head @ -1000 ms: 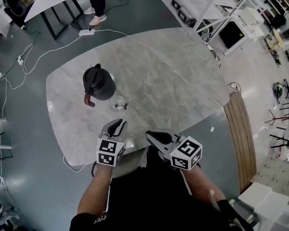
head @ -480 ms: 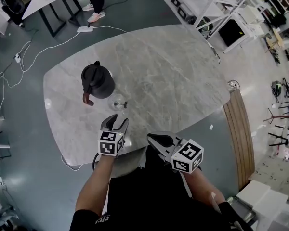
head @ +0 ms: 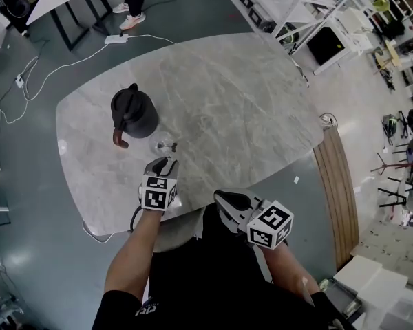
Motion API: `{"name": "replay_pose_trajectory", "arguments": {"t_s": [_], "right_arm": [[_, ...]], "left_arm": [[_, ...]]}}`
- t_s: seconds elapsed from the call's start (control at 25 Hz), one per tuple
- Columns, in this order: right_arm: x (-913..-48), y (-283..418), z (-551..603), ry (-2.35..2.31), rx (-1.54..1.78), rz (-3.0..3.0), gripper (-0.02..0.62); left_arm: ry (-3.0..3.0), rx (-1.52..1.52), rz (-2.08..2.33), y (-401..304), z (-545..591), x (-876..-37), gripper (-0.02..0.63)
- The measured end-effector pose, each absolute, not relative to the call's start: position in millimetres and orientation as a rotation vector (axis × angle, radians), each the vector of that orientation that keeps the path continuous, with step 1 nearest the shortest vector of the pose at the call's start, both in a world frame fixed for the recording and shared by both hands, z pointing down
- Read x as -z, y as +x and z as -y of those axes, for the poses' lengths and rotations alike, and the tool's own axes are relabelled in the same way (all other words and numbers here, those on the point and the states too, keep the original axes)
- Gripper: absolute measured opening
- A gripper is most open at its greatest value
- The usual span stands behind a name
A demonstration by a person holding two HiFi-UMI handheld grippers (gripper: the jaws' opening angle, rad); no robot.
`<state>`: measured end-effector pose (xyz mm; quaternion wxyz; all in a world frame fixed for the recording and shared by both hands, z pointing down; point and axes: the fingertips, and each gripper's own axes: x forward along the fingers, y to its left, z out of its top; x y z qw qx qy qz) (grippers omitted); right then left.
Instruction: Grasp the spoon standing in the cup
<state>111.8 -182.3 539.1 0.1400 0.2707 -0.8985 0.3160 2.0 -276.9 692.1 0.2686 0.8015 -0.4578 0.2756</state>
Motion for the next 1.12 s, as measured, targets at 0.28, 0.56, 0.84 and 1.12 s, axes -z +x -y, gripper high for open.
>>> {"name": "replay_pose_trajectory", "arguments": {"t_s": [0.28,0.56,0.84,1.12], "right_arm": [[-524.5,106.2,188.2,0.766,-0.878,2.637,-0.006],[-519.3,108.9,191.2,0.742,-0.851,2.645,-0.006],[-515.6,117.0,190.8,0.715,-0.838,2.650,-0.006],[-515.5,132.5,195.3,0.683,-0.829,2.656,-0.006]], "left_arm": [[2.120,-0.755,1.228,-3.6,272.5,-690.7,0.075],[2.097,-0.725,1.236,-5.6,273.7,-690.5,0.067],[2.076,-0.716,1.275,-4.1,273.6,-689.8,0.070],[2.024,-0.708,1.341,-5.0,277.0,-692.7,0.080]]}}
